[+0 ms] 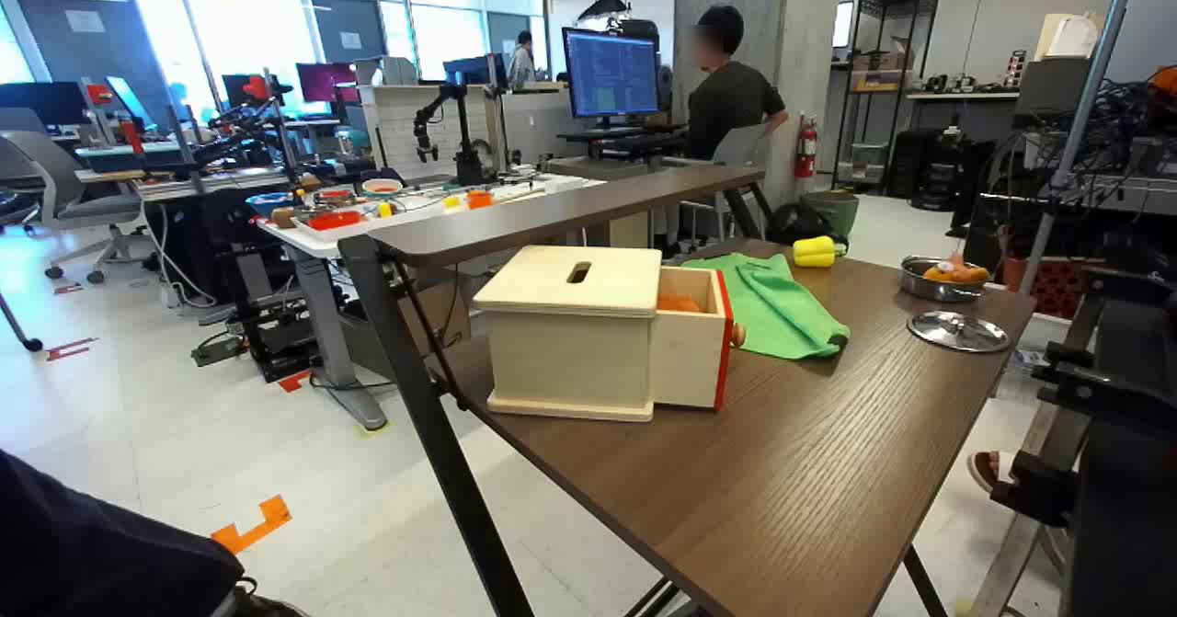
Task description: Remove the plush toy from the silver pot.
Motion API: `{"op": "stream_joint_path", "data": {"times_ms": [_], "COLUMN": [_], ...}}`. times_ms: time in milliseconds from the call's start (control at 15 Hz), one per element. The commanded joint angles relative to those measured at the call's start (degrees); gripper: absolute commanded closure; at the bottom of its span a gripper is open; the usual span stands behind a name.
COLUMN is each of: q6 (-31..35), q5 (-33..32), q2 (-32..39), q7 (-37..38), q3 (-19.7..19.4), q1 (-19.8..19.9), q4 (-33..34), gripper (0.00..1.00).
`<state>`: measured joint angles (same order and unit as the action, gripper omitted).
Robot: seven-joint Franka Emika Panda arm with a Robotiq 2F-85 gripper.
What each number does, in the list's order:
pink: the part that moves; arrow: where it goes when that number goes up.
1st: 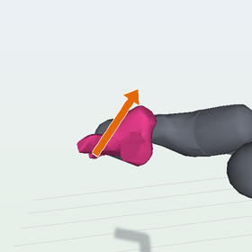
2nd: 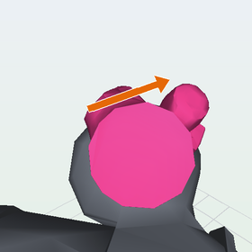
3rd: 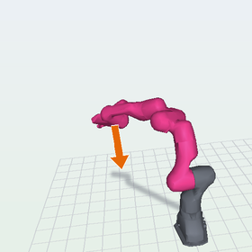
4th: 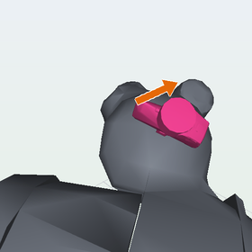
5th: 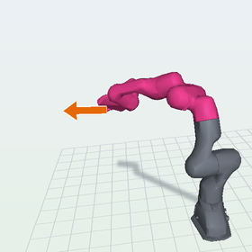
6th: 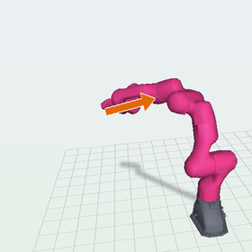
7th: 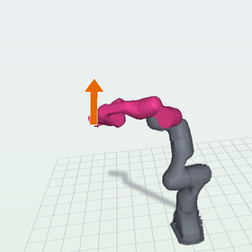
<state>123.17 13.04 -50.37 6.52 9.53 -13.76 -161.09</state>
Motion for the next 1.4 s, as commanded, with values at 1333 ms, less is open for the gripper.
{"op": "stream_joint_path", "data": {"times_ms": [1333], "q6": [26.4], "q5": [-14.7], "q2": [32.5], "q7": [1.0], "q3": [-5.7], "q1": [19.6], "q4": [0.1], "gripper": [0.00]}}
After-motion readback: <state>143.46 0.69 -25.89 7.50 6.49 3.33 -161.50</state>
